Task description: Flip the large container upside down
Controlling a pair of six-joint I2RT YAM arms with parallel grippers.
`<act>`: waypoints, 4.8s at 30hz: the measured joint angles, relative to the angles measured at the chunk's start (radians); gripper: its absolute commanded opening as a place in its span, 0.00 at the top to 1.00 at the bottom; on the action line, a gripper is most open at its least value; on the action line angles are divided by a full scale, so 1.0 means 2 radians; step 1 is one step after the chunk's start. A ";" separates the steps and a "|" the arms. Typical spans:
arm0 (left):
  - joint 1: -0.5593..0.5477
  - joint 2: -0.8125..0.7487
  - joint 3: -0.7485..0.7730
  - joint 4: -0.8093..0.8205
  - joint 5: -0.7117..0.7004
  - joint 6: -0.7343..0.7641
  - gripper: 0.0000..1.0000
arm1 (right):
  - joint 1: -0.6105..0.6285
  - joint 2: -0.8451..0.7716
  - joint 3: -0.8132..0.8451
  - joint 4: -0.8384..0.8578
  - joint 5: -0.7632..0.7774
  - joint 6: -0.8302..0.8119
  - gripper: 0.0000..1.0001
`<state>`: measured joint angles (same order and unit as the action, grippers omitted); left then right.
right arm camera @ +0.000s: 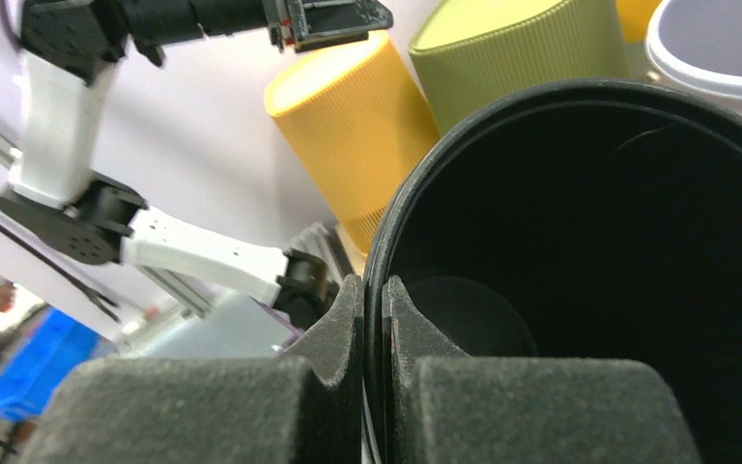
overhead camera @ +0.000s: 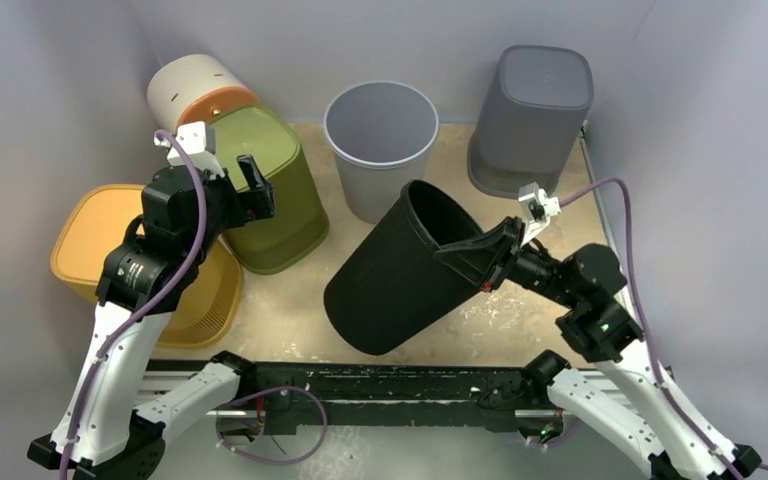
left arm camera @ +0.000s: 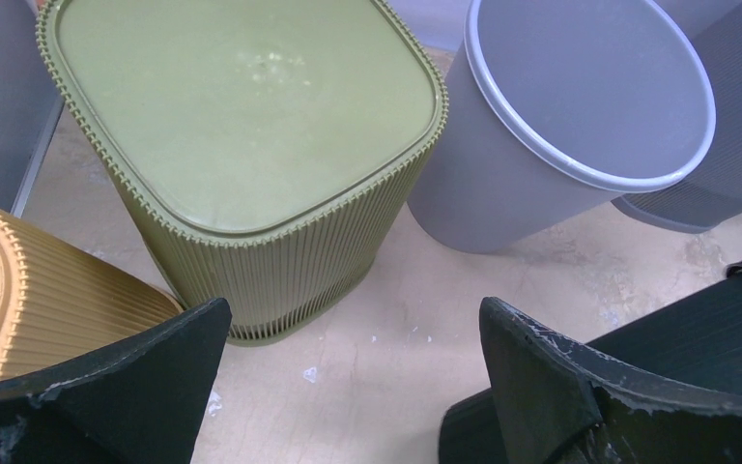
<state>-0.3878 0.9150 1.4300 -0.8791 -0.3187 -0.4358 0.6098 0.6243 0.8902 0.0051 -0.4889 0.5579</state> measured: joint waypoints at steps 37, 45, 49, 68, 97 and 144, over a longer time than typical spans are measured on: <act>0.000 0.011 0.055 -0.046 -0.016 0.001 0.03 | -0.062 0.197 -0.437 0.745 0.117 0.426 1.00; 0.000 0.000 0.055 -0.057 -0.026 0.001 0.03 | -0.112 0.077 -0.436 0.598 0.122 0.365 1.00; 0.000 0.003 0.055 -0.057 -0.026 0.001 0.03 | -0.112 0.101 -0.422 0.601 0.117 0.364 1.00; 0.000 0.036 0.085 -0.067 -0.031 0.004 0.03 | 0.051 0.510 -0.227 0.807 0.144 0.513 1.00; 0.000 0.011 0.051 -0.069 -0.039 0.004 0.03 | -0.262 0.613 -0.368 0.801 -0.048 0.509 0.65; 0.000 0.006 -0.069 0.006 -0.035 -0.001 0.03 | 0.176 0.290 0.138 0.015 0.325 -0.103 0.00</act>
<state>-0.3878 0.9279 1.2922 -0.8677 -0.3889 -0.4374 0.9623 1.2053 1.1656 0.0357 0.1616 0.3511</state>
